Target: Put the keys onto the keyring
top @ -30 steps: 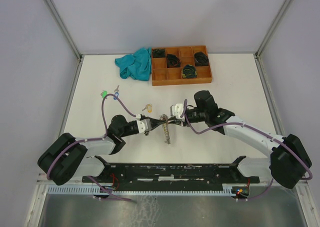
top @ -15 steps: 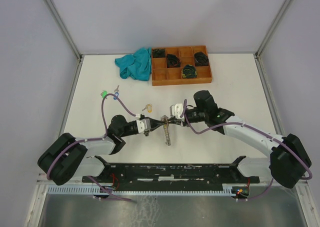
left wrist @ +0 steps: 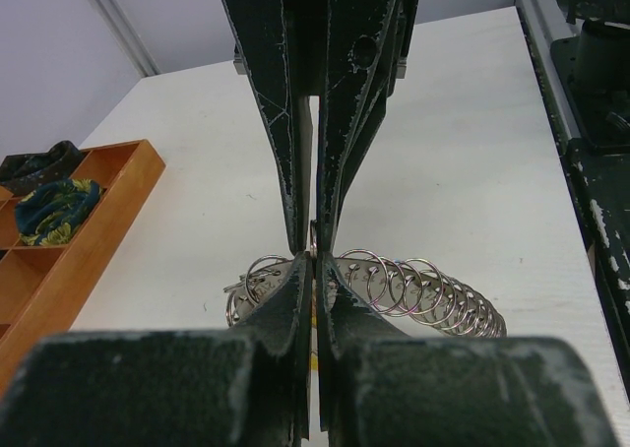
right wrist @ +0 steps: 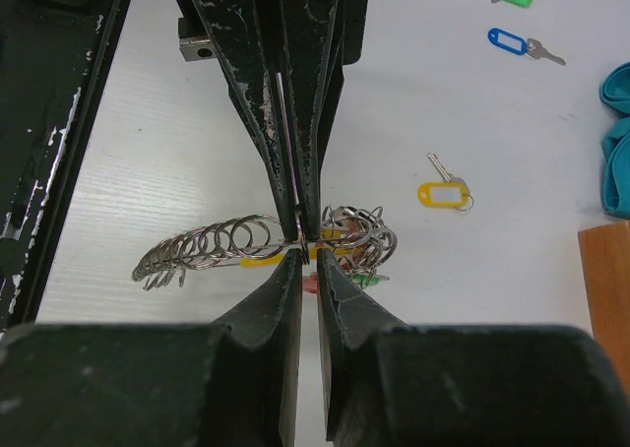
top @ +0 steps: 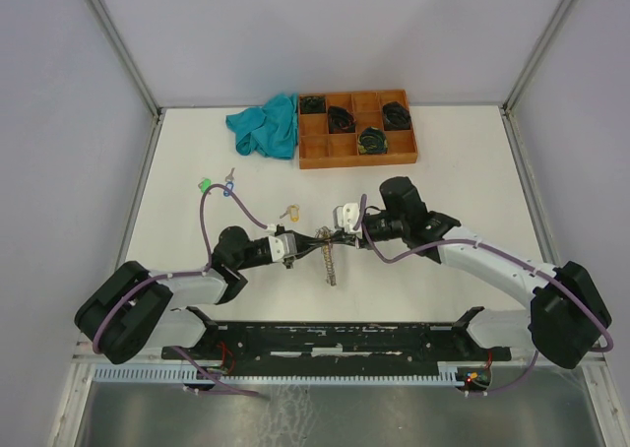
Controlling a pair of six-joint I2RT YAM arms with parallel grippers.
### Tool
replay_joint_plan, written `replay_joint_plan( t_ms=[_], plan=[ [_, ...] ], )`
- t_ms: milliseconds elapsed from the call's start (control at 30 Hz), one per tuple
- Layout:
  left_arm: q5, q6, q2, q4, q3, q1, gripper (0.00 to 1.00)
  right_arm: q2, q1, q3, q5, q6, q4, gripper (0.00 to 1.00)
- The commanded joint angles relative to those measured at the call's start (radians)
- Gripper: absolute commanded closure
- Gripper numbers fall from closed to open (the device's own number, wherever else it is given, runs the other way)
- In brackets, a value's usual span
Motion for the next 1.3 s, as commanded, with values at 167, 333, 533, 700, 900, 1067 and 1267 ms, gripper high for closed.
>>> replay_joint_plan(
  t_ms=[167,333,533,700,900,1067,1267],
  plan=[
    [0.018,-0.01,0.006,0.064,0.035,-0.015,0.97,0.013,0.007,0.062,-0.016,-0.022,0.007,0.83],
    [0.018,-0.005,0.014,0.038,0.048,-0.022,0.97,0.022,0.012,0.071,-0.007,-0.029,-0.002,0.83],
    [0.011,0.009,0.002,-0.015,0.063,-0.029,0.97,0.031,0.022,0.084,0.011,-0.048,-0.037,0.86],
    [0.009,0.014,-0.005,-0.024,0.065,-0.031,0.97,0.029,0.023,0.09,0.025,-0.061,-0.057,0.99],
    [-0.058,0.052,-0.055,-0.093,0.054,-0.03,0.71,-0.047,0.023,0.043,0.147,-0.091,-0.062,0.99],
    [-0.13,0.078,-0.111,-0.172,0.054,-0.029,0.58,-0.089,0.018,0.015,0.188,-0.107,-0.072,0.99],
    [-0.294,0.057,-0.145,-0.252,0.067,-0.017,0.51,-0.117,0.016,-0.013,0.228,-0.124,-0.083,0.99]
  ],
)
